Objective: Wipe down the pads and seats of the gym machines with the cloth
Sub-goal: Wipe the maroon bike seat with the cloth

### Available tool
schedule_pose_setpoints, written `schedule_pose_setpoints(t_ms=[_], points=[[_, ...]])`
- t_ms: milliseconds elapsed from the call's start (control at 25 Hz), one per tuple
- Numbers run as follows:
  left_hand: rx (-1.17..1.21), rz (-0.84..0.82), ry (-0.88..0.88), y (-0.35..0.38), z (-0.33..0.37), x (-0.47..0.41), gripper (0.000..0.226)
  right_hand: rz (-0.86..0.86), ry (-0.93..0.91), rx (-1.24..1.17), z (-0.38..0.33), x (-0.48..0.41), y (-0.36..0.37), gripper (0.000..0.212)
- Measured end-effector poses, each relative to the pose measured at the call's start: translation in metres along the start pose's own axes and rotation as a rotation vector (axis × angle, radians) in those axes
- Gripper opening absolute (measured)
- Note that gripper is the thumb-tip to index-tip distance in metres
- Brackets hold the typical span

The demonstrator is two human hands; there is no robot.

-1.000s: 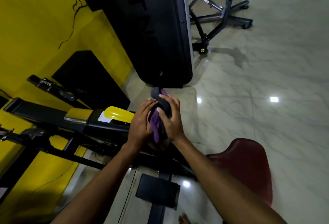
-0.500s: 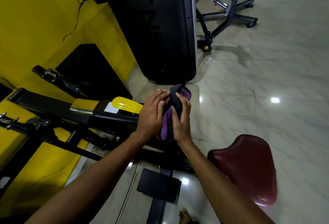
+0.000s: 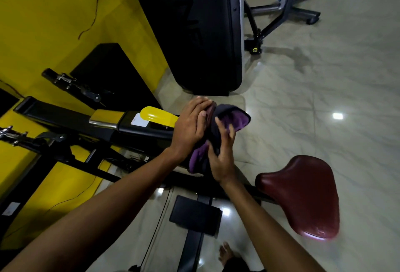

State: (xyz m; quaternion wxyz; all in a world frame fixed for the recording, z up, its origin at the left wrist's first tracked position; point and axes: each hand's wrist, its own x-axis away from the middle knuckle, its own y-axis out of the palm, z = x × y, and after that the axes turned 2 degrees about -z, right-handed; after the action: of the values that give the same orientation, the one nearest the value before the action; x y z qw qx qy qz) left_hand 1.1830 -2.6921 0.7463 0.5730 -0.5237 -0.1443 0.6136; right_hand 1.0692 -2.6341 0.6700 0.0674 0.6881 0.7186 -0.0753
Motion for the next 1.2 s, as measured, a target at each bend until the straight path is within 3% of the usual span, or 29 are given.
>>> schedule_pose_setpoints(t_ms=[200,280,480,680,800,1080,1200], points=[[0.011,0.015,-0.045,-0.001,0.007,0.003,0.042,0.035,0.266,-0.035,0.036,-0.003,-0.011,0.043],[0.021,0.008,-0.041,0.0,0.006,0.003,0.042,0.067,0.251,-0.04,0.018,-0.006,-0.009,0.045],[0.014,0.005,-0.007,0.0,0.003,0.003,0.041,-0.044,0.014,0.015,-0.003,0.017,0.003,0.095],[0.019,0.009,-0.034,-0.001,0.007,0.003,0.04,-0.059,0.07,0.17,0.045,0.019,0.0,0.124],[0.025,0.009,-0.037,-0.001,0.01,0.003,0.041,-0.011,0.108,0.123,0.046,0.022,0.002,0.112],[0.035,0.004,-0.024,-0.001,0.008,0.005,0.04,0.015,-0.044,-0.051,0.009,0.016,0.013,0.081],[0.051,0.026,-0.038,-0.001,0.008,0.003,0.04,0.102,0.068,-0.114,0.038,0.014,0.014,0.059]])
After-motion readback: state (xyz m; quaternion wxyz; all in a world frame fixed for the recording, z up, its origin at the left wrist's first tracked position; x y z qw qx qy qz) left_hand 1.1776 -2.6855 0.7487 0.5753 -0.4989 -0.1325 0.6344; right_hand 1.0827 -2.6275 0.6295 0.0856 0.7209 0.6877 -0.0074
